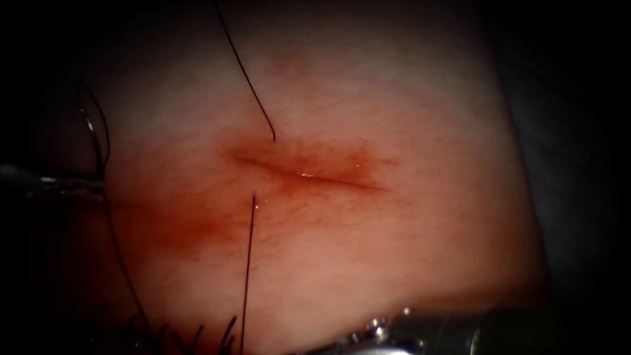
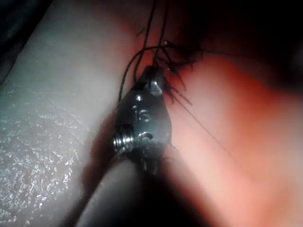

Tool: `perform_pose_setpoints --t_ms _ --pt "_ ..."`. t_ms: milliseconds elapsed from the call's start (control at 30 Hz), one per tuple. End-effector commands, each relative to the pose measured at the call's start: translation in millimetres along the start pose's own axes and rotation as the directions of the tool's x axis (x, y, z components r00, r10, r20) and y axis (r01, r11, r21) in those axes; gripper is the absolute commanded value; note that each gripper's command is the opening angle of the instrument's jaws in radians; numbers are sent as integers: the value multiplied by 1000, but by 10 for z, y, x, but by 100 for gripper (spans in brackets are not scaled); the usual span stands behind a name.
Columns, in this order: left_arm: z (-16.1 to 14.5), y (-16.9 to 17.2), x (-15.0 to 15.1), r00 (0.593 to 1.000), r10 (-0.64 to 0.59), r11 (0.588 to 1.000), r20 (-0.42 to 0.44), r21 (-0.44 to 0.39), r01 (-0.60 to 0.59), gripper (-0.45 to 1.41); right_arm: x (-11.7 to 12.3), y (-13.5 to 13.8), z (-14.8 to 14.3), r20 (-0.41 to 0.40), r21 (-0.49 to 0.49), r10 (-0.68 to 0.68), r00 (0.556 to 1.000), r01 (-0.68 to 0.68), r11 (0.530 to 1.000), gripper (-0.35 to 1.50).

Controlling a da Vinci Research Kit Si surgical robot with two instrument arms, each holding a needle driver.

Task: Wound Closure
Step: Grasp the suture with the right gripper and pull it through the skin until a short tail remains.

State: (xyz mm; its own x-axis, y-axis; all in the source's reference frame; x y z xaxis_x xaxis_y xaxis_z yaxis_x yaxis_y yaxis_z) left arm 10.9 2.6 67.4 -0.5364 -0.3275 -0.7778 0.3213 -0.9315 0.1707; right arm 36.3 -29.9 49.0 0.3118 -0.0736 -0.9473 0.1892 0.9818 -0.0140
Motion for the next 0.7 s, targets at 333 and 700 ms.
perform_pose_setpoints --t_ms 333,700 --pt "7 -1 -2 1000 2 1000 0 -3 -2 -45 -30 46 -5 -30 -85 14 999 -16 996 141" --pt "8 -1 -4 1000 3 1000 2 -3 -3 -45 -126 119 -19 12 -169 39 999 -36 985 145"
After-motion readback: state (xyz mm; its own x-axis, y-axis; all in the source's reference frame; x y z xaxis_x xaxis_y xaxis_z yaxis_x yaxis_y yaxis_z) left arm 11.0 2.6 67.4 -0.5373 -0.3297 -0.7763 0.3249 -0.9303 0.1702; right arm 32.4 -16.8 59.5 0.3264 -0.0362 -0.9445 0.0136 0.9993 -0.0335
